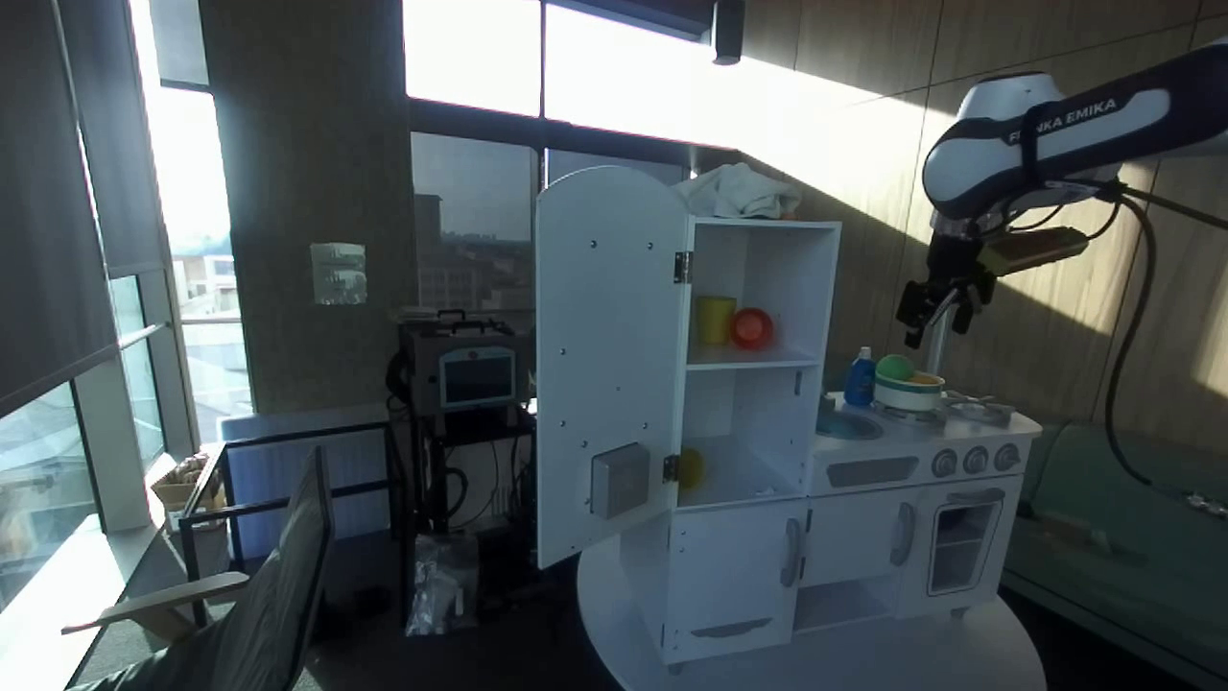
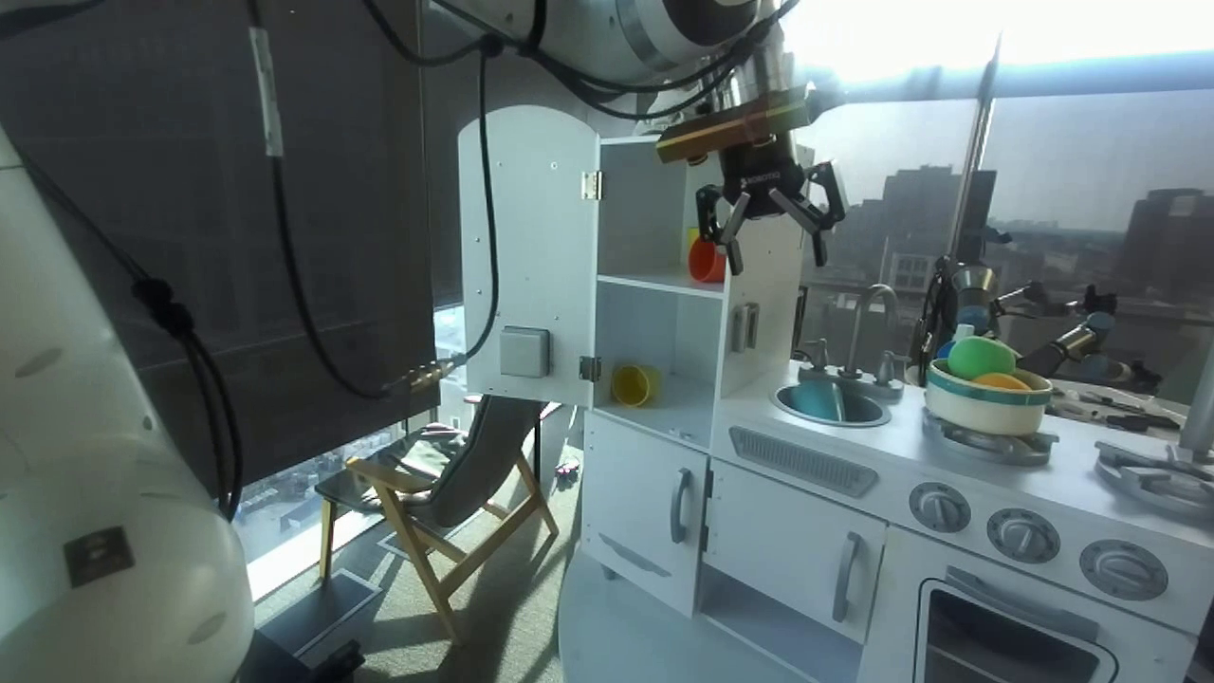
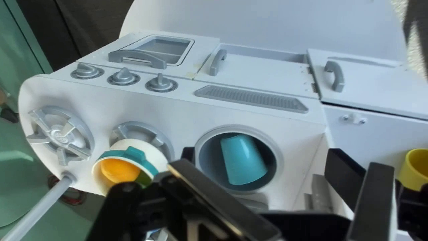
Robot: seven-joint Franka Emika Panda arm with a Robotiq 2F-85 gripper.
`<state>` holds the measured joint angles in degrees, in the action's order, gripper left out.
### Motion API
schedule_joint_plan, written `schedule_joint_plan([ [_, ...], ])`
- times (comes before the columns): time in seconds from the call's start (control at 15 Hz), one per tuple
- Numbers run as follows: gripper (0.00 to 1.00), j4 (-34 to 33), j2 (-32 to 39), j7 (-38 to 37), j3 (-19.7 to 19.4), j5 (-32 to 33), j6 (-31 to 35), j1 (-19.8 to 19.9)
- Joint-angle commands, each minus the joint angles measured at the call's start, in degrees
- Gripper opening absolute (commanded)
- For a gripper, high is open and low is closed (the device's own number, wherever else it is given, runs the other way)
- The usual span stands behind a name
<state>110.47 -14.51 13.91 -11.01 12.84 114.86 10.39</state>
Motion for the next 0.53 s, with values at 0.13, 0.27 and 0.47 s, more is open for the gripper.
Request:
schedule_joint_plan([
  [0.13, 1.00, 11.4, -9.9, 8.1, 2.0, -4.6, -2.3, -5.9],
  [0.27, 1.00, 13.9, -11.3, 10.2, 2.9, -7.1, -1.3, -8.7],
  [0.47, 1.00, 15.6, -12.6, 12.7, 4.2, -10.8, -1.6, -12.5],
])
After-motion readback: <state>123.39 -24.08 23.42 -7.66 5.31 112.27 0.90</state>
